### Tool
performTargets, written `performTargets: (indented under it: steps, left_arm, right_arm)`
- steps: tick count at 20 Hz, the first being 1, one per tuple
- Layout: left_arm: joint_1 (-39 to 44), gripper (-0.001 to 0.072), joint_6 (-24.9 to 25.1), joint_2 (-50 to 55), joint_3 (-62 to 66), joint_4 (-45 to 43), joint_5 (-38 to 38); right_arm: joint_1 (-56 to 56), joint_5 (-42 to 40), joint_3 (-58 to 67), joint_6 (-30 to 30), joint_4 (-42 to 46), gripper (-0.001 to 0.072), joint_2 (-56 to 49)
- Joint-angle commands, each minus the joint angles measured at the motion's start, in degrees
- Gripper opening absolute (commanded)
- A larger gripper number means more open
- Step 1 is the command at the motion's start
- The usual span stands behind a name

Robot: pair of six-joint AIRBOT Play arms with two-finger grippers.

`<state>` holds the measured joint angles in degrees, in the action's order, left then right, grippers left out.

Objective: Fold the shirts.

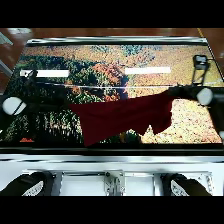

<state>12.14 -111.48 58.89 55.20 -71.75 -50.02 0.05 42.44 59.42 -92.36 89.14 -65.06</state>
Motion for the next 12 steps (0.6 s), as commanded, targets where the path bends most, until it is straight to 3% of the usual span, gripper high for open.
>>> performTargets:
  steps: [1, 5, 6, 7, 8, 10, 12]
  left_arm:
    - [-3.5, 0.0039, -0.66, 9.79, -0.26, 7.1, 15.1]
    - [-2.12, 0.0053, -0.68, 16.85, -0.26, 9.46, 16.79]
    - [-1.4, 0.0154, -0.7, 18.18, -0.26, 9.49, 15.72]
    - [-1.29, 0.0367, -0.7, 19.15, -0.26, 10.01, 13.92]
    - [-1.95, 0.0531, -0.66, 19.5, -0.24, 10.27, 11.61]
    - [-6.08, 0.0544, 3.19, 19.1, 0.52, 10.25, 1.97]
    - [-11.98, 0.0544, 13.64, 18.32, 1.84, 10.29, -13.94]
  right_arm:
    - [0.04, -17.66, 0.79, -2.89, -5.77, 0.0068, -12.83]
    - [0.07, -17.59, 1.46, -4.31, -15.15, 0.0083, -20.2]
    - [0.07, -17.53, 1.46, -4.31, -15.65, 0.0129, -20.74]
    - [0.07, -17.22, 1.46, -4.33, -15.87, 0.0364, -20.72]
    - [0.02, -15.5, 1.46, -4.24, -16.92, 0.06, -20.0]
    - [-0.76, -9.57, 1.46, -1.62, -16.04, 0.0625, -16.74]
    - [-3.26, -2.27, 1.46, 2.73, -10.1, 0.0624, -11.91]
